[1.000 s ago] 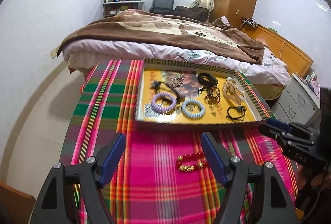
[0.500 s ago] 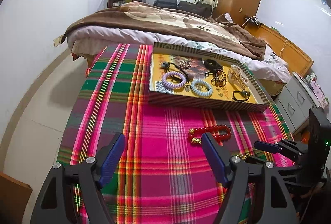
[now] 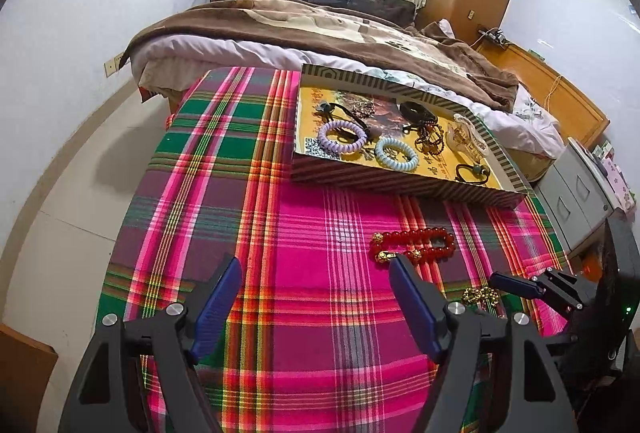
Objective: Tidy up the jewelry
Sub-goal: 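Move the right gripper to the gold chain bracelet and close on it, then lift the gold chain with the right gripper while the left grasps the red bead bracelet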
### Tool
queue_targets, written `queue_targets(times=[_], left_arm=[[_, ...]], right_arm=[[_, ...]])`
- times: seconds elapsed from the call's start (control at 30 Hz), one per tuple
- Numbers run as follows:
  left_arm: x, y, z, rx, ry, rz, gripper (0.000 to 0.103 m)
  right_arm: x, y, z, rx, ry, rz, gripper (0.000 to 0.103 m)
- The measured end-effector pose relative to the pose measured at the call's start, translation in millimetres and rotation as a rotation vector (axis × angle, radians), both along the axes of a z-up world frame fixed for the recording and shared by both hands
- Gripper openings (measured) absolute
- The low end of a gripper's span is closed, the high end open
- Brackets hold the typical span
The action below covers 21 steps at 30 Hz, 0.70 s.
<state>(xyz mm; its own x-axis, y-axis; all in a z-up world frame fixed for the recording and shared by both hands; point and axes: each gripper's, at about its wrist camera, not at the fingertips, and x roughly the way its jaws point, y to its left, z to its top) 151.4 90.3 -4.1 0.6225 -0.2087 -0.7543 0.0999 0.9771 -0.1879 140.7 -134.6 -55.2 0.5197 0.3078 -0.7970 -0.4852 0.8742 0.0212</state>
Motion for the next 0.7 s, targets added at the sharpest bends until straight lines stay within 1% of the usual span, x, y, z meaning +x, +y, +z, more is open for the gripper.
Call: queue_targets(times=[0.03, 0.07, 0.13, 0.33, 0.37, 0.43, 0.53, 0.57, 0.7], left_arm=[[0.4, -0.4, -0.5, 0.0, 0.0, 0.001, 0.076], [1.0, -0.4, -1.1, -0.001, 0.002, 0.002, 0.076], [2.0, -0.8, -2.2, -0.001, 0.005, 0.005, 0.076], [6.0, -4.0, -6.4, -0.002, 0.018, -0.004, 0.076], [7.4, -5.0, -7.1, -0.003, 0.02, -0.007, 0.076], [10.7, -6.8, -9.6, -0.005, 0.032, -0.009, 0.076], [15.4, -12.2, -13.8, -0.013, 0.048, -0.023, 0.076], [17.6, -16.1, -15.8, -0.011, 0.055, -0.029, 0.076], [25.5, -29.2, -22.1, -0.018, 0.072, -0.048, 0.076]], right_arm=[[0.0, -2.2, 0.3, 0.0, -0.002, -0.01, 0.027], [-0.4, -4.9, 0.7, 0.001, -0.002, -0.019, 0.018], [-1.9, -8.6, 1.0, 0.006, -0.002, -0.025, 0.012], [-7.5, -14.1, 3.1, 0.007, -0.013, -0.055, 0.011], [-8.4, -17.0, 4.6, 0.019, -0.018, -0.065, 0.004], [-10.0, -22.5, 8.7, 0.038, -0.031, -0.084, 0.004], [-11.7, -31.5, 9.3, 0.06, -0.029, -0.107, 0.004], [-12.6, -34.6, 8.8, 0.065, -0.029, -0.118, 0.0], [-13.7, -47.5, 13.6, 0.111, -0.039, -0.159, 0.0]])
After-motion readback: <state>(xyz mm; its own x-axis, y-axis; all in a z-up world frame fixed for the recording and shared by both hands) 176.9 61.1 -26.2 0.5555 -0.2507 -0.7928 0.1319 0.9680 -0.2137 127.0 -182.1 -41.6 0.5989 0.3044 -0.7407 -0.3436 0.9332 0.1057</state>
